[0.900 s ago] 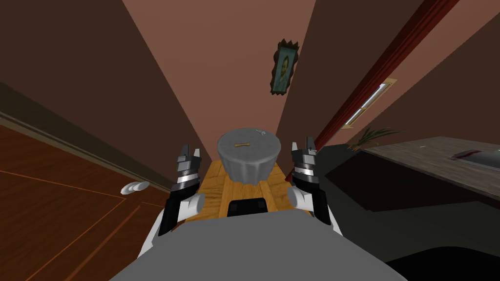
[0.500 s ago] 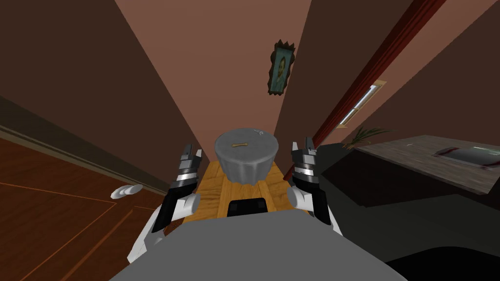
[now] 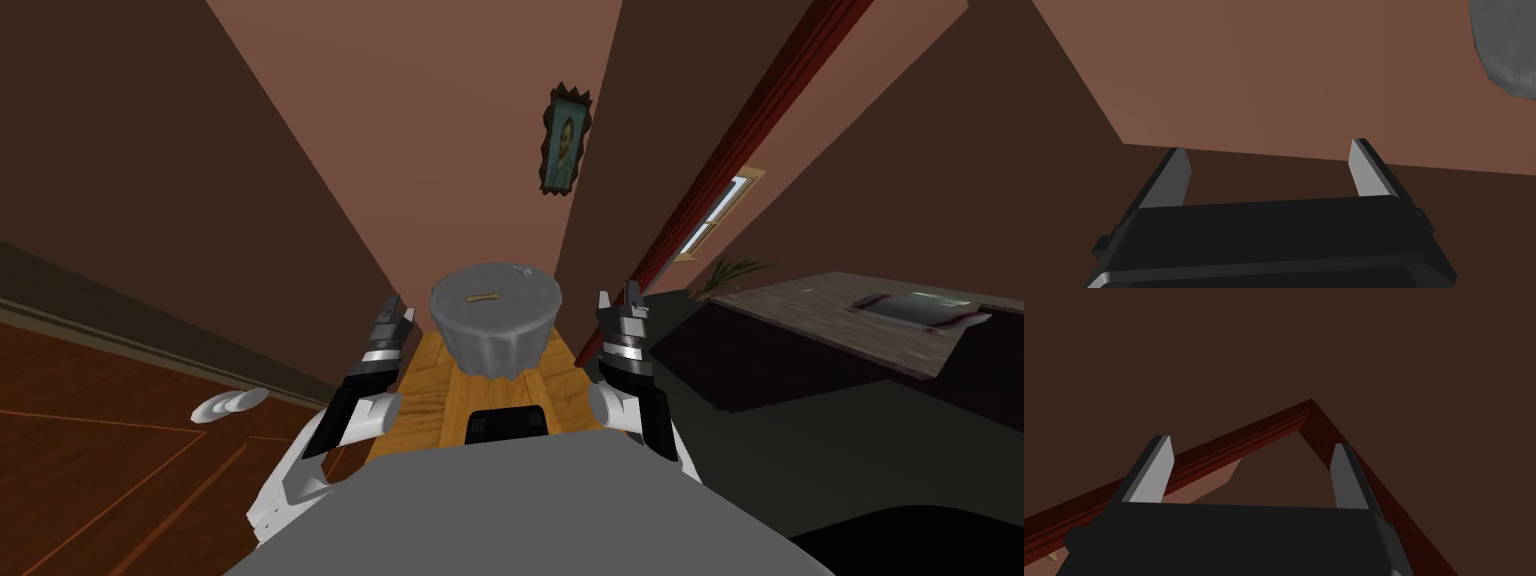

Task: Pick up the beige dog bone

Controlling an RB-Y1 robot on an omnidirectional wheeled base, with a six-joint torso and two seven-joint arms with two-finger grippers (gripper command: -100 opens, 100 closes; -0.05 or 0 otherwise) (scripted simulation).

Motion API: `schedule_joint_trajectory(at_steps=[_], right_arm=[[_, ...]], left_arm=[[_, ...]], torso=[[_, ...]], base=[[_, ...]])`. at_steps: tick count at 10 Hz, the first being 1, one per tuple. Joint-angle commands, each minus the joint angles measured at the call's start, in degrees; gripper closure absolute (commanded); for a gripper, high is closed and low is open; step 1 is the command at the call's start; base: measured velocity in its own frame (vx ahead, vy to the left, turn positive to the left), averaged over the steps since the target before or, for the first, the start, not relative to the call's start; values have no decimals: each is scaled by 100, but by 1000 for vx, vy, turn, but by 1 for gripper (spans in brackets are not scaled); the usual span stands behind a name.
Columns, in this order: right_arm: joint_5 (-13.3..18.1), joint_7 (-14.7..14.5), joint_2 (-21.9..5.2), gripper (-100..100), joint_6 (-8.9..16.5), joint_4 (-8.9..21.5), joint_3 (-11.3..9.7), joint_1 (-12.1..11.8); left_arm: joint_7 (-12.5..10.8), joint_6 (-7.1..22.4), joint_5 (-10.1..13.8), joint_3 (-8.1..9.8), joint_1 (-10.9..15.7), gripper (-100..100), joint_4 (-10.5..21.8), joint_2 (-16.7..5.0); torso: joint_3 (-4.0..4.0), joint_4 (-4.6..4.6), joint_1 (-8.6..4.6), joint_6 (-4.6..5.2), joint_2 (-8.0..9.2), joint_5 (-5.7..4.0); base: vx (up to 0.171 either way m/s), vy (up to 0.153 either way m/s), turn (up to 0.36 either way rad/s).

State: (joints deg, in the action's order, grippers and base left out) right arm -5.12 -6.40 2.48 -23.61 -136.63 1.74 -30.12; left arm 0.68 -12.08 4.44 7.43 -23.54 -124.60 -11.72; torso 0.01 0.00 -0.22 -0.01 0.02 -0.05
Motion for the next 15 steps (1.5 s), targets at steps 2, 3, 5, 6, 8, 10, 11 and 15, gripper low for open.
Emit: schedule_joint_trajectory(at_steps=[2, 3, 5, 6, 8, 10, 11, 15], right_arm=[[0, 0, 0, 0, 0, 0, 0, 0], [0, 0, 0, 0, 0, 0, 0, 0], [0, 0, 0, 0, 0, 0, 0, 0], [0, 0, 0, 0, 0, 0, 0, 0], [0, 0, 0, 0, 0, 0, 0, 0], [0, 0, 0, 0, 0, 0, 0, 0], [0, 0, 0, 0, 0, 0, 0, 0], [0, 0, 0, 0, 0, 0, 0, 0]], left_arm=[[-35, 374, 131, 95, 130, -100, 121, -212], [-66, 592, 253, 177, 232, -100, 209, -388], [-100, 901, 383, 264, 340, -100, 301, -565], [-100, 1010, 383, 264, 340, -100, 301, -565], [-136, 1340, 519, 355, 453, -100, 395, -740], [-175, 1696, 658, 451, 571, -100, 492, -914], [-215, 1863, 799, 551, 691, -100, 592, -1087], [-257, 2448, 940, 654, 811, -100, 697, -1258]], torso=[[-1, 0, 2, 2, -2, 1], [-1, 0, 6, 1, -2, 1], [-1, 0, 3, 0, -1, 1], [-2, -1, -2, 2, -4, 0], [0, 0, 0, 2, -1, 0], [-1, 0, -3, 2, -2, -1], [0, 0, -2, -1, -1, 0], [0, 0, 4, 2, -1, 1]], base=[[0, -49, -57], [-1, -60, -114], [2, -61, -58], [3, -60, -48], [-6, -58, -84], [2, -70, -85], [-2, -70, -133], [0, -51, -54]])
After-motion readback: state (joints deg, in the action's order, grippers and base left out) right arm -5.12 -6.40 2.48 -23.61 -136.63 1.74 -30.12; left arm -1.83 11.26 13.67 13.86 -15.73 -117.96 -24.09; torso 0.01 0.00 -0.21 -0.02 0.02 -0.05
